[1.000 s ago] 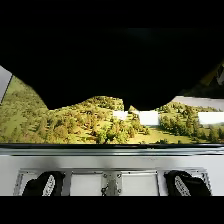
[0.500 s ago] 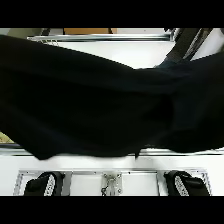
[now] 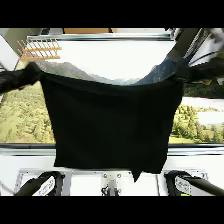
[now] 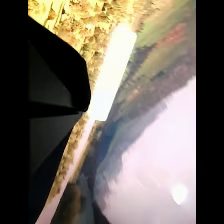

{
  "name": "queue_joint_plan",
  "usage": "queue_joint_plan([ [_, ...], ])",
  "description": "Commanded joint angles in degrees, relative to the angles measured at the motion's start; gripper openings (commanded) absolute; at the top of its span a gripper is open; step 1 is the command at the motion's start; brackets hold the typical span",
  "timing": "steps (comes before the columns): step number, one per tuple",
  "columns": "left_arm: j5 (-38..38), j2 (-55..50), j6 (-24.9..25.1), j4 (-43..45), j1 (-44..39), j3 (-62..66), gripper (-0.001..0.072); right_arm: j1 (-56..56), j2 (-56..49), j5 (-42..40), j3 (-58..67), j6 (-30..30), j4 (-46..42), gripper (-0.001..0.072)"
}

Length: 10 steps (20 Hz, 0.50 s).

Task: Fold the clothes and pants, and hang the long-sleeved shirts on hangers.

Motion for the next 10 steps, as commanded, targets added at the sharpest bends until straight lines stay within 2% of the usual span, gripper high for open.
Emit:
queue_joint_plan([
  [1, 7.2, -13.5, 0.0, -0.5, -1.3, 0.5, 0.0008, 0.9, -14.3, -5.3, 1.4, -0.6, -0.1, 0.0012],
  [6, 3.8, -24.7, 0.0, -0.3, -1.1, 10.5, 0.0008, 0.7, -21.3, -15.3, 4.2, -0.6, -0.2, 0.0012],
  [10, 0.0, -26.1, 0.0, -0.2, 1.6, 11.9, 0.0008, 0.0, -19.3, -15.0, 3.7, -0.3, -5.6, 0.0011],
])
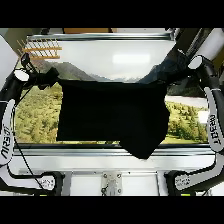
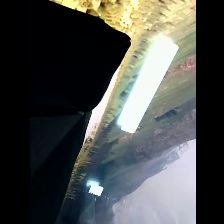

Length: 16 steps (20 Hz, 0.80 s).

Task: Fold the clothes and pants, and hang the long-sleeved shirts on hangers.

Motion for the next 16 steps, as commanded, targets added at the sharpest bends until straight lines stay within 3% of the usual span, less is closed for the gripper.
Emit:
queue_joint_plan([
  [1, -3.0, -1.1, 0.6, 0.5, 1.7, -0.6, 0.0008, -0.3, 1.0, -0.7, -0.8, 0.1, -6.2, 0.0011],
  [5, -0.4, 3.8, 4.0, 0.4, 1.1, -11.9, 0.0008, -0.3, 5.2, 0.0, -8.9, 0.1, -8.0, 0.0011],
  [14, 2.0, 6.3, 4.7, 0.2, 0.0, -26.4, 0.0008, -0.2, 9.3, -1.6, -27.9, 0.2, -7.1, 0.0017],
  [15, 1.8, 6.3, 4.7, 0.2, 0.0, -26.4, 0.0009, -0.2, 9.3, -1.5, -28.1, 0.1, -6.5, 0.0047],
  [16, 1.6, 6.3, 4.7, -0.1, 0.0, -26.4, 0.0074, -0.2, 9.5, -1.5, -28.1, 0.1, -5.7, 0.0222],
])
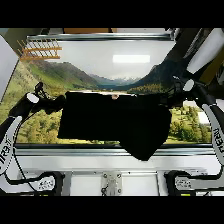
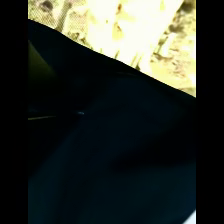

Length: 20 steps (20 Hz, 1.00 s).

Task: Fold the clothes and pants, and hang the long-sleeved shirts on hangers.

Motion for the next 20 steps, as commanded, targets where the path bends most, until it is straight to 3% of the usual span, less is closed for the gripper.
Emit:
queue_joint_plan([
  [1, -0.4, 0.4, -0.2, -0.6, 0.0, -1.4, 0.0385, 0.0, 0.7, -0.2, -2.1, 0.0, 2.3, 0.0456],
  [2, -0.9, 1.2, -0.4, -0.6, 0.2, -1.4, 0.0544, 0.0, 1.5, -0.1, -2.0, 0.0, 2.3, 0.0487],
  [5, -4.7, 8.4, -0.3, 0.8, 3.4, -1.5, 0.0547, -1.6, 8.1, 2.0, -1.5, 0.0, -1.7, 0.0488],
  [10, -18.0, 22.8, -1.3, 13.7, 9.6, -7.9, 0.0546, -6.9, 24.8, 6.3, -2.9, 0.0, -4.0, 0.0489],
  [15, -16.5, 33.6, -6.9, 13.2, 14.5, -26.9, 0.0546, -7.1, 33.2, 6.1, -5.4, 0.0, -1.9, 0.0489],
  [20, -11.1, 36.0, -7.5, 6.5, 14.7, -36.0, 0.0546, -7.1, 33.6, 5.8, -5.6, 0.0, -0.9, 0.0489],
])
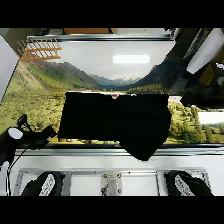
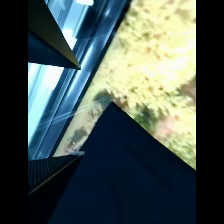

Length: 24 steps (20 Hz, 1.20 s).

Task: Fold the clothes and pants, and hang the long-sleeved shirts on hangers.

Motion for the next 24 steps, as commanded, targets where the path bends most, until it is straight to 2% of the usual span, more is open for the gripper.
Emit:
queue_joint_plan([
  [1, 4.8, 0.8, -0.9, -6.8, 0.5, -5.8, 0.0546, -0.1, 1.0, -0.2, -0.2, 0.0, 1.2, 0.0488],
  [4, 7.4, -5.2, -0.8, -11.3, -0.5, -5.9, 0.0546, -0.1, 1.0, -0.2, -0.2, 0.0, 2.0, 0.0489],
  [7, 10.8, -11.2, -1.4, -11.4, -6.7, -2.5, 0.0546, -0.1, 1.0, -0.2, -0.2, 0.0, 2.0, 0.0489],
  [12, 17.6, -16.1, -8.3, -11.1, -15.5, 5.4, 0.0543, -0.2, 1.1, 0.3, -1.0, 0.0, 1.9, 0.049],
  [13, 17.7, -16.8, -8.3, -11.1, -16.1, 6.4, 0.0402, -0.2, 1.2, 0.6, -2.1, 0.0, 1.7, 0.049],
  [14, 17.7, -17.4, -8.3, -10.9, -16.4, 7.1, 0.0177, -0.2, 1.4, 1.1, -3.8, 0.0, 1.5, 0.049],
  [15, 17.7, -17.6, -8.0, -10.7, -16.5, 7.5, 0.0065, -0.2, 1.5, 1.8, -6.3, 0.1, 1.6, 0.0491],
  [16, 17.6, -17.3, -7.1, -10.6, -16.5, 7.6, 0.0009, -0.2, 1.5, 2.4, -9.4, 0.5, 1.6, 0.0491],
  [20, 16.0, -13.7, -3.3, -10.6, -16.5, 7.6, 0.0009, -0.2, 1.4, 2.9, -25.2, 5.3, 2.6, 0.0505],
  [21, 15.5, -12.9, -2.5, -10.6, -16.5, 7.6, 0.0009, -0.2, 1.3, 2.8, -28.4, 5.4, 4.2, 0.0548],
  [24, 15.1, -11.1, -1.9, -10.6, -16.5, 7.5, 0.0009, -0.1, 0.2, 1.3, -35.5, 5.4, 9.3, 0.0548],
])
